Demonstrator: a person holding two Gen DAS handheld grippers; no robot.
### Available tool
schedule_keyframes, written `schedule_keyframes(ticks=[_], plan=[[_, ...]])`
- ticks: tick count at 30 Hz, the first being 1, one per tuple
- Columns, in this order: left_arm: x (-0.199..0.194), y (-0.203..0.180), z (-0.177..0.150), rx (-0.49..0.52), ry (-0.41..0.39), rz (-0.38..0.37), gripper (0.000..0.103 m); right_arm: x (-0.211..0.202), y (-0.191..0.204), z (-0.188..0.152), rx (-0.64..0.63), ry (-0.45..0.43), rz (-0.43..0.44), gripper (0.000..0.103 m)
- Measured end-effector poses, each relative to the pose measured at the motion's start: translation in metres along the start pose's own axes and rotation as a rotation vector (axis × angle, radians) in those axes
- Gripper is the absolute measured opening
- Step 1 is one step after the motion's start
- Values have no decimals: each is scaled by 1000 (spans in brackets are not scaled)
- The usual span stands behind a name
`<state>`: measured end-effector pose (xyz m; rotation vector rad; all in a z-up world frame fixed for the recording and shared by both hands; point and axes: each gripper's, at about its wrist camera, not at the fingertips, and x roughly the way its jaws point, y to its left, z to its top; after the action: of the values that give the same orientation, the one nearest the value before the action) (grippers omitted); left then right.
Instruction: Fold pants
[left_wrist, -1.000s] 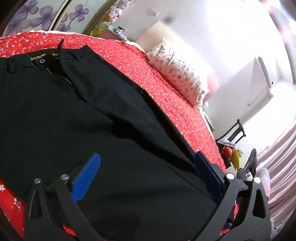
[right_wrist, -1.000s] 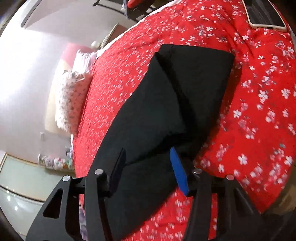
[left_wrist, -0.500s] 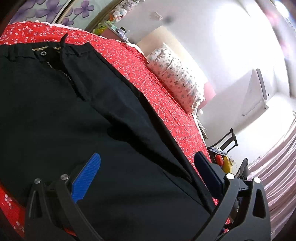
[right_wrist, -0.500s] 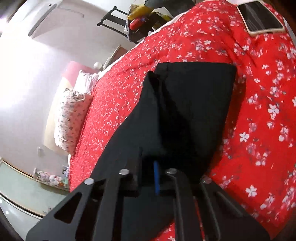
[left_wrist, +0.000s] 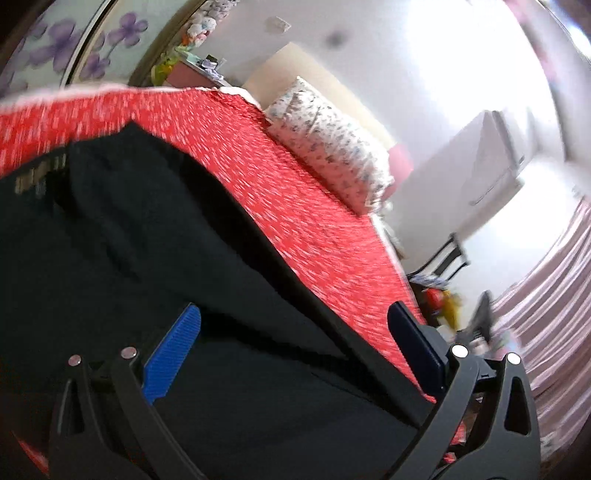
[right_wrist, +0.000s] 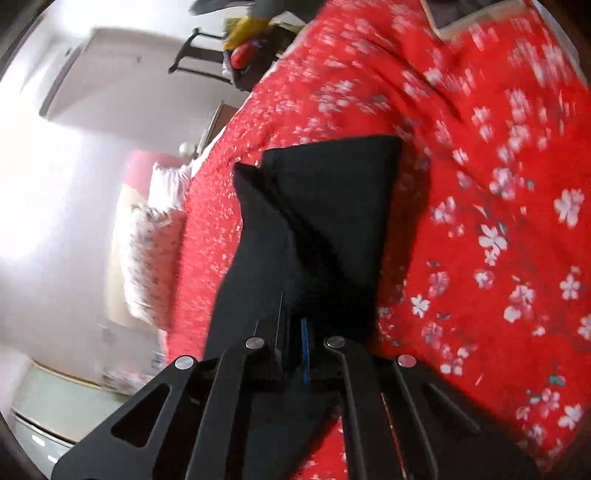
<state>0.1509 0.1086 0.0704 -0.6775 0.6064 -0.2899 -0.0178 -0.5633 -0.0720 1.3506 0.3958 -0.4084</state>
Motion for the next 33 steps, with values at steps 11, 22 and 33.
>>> schedule_keyframes(ticks=[11,22,33], plan=[[149,44,110,-207,206,219,101,9,22,5,-138,6,-75,4],[235,68,137,-191,289,571,58,17,35,5,-245,-1,-139,5],[192,62,128,-132,222,519,7,17,40,10,-261,-15,-110,5]])
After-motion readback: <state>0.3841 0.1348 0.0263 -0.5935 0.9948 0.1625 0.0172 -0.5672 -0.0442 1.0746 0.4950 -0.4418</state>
